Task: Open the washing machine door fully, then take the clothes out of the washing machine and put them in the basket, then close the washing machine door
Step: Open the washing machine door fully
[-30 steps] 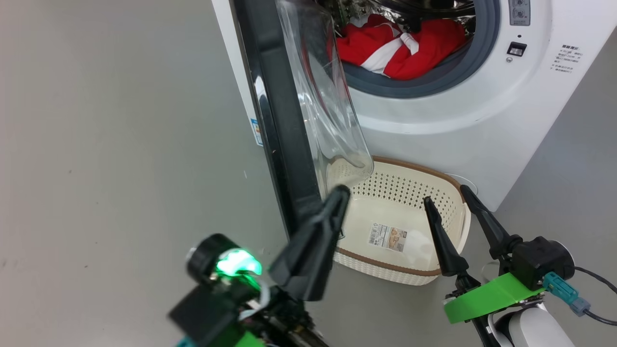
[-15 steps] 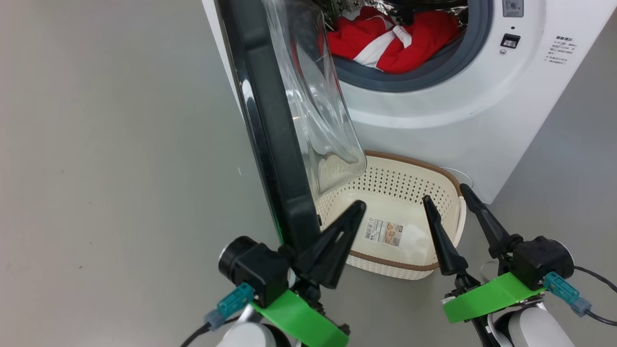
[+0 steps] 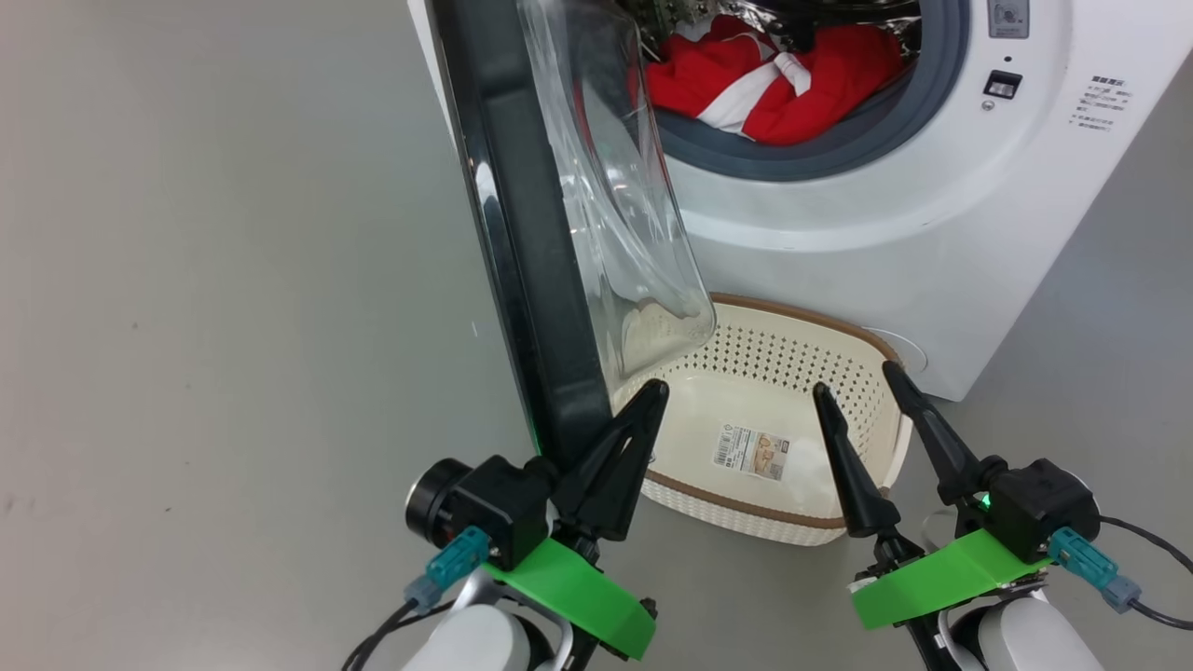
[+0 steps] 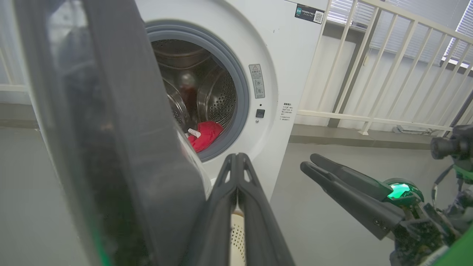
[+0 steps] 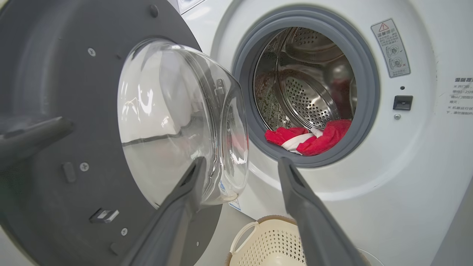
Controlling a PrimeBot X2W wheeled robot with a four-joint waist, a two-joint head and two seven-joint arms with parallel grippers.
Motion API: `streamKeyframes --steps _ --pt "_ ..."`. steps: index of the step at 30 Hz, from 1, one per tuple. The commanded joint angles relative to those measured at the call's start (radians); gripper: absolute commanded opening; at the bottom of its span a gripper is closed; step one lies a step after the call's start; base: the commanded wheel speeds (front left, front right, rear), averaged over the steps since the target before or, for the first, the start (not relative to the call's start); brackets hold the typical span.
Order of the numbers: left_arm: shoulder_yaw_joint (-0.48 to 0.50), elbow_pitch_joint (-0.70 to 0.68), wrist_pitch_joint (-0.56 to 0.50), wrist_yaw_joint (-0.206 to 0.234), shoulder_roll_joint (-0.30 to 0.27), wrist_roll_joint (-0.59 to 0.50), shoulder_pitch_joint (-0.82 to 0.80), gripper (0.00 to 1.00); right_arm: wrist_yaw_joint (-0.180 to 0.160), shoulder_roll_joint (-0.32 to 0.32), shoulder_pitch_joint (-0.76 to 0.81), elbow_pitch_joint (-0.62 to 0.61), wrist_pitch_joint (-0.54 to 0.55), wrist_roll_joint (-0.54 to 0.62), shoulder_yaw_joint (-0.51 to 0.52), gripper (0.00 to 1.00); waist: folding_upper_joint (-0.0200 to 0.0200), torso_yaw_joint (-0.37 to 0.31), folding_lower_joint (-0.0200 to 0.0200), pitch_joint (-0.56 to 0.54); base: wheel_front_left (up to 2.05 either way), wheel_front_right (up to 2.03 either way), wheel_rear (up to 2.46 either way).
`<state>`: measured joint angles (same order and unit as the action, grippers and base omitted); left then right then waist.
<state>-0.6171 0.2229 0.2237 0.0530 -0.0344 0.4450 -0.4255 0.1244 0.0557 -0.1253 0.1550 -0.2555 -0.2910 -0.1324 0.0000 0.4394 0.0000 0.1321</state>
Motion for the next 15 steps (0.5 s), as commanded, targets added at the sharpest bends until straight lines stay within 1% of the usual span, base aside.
streamKeyframes --steps 1,8,10,15 --pt "0.052 0.001 0.010 0.025 -0.017 0.006 -0.035 0.00 0.006 -0.005 -0.001 -0.022 -0.006 -0.009 -0.031 1.00 0.0000 0.008 0.0000 -0.001 0.00 0.00 0.00" --pt "0.080 -0.001 0.017 0.053 -0.025 0.014 -0.020 0.00 0.006 -0.005 0.003 -0.020 -0.006 -0.009 -0.032 1.00 0.0000 0.036 0.0000 0.000 0.00 0.00 0.00" --pt "0.094 -0.010 0.018 0.068 -0.035 0.019 -0.008 0.00 0.006 -0.005 0.006 -0.017 -0.006 -0.008 -0.031 1.00 0.0000 0.052 0.0000 -0.001 0.00 0.00 0.00" --pt "0.110 -0.023 0.015 0.089 -0.053 0.025 0.014 0.00 0.006 -0.005 0.010 -0.017 -0.006 -0.003 -0.032 1.00 0.0000 0.081 0.0000 0.000 0.00 0.00 0.00"
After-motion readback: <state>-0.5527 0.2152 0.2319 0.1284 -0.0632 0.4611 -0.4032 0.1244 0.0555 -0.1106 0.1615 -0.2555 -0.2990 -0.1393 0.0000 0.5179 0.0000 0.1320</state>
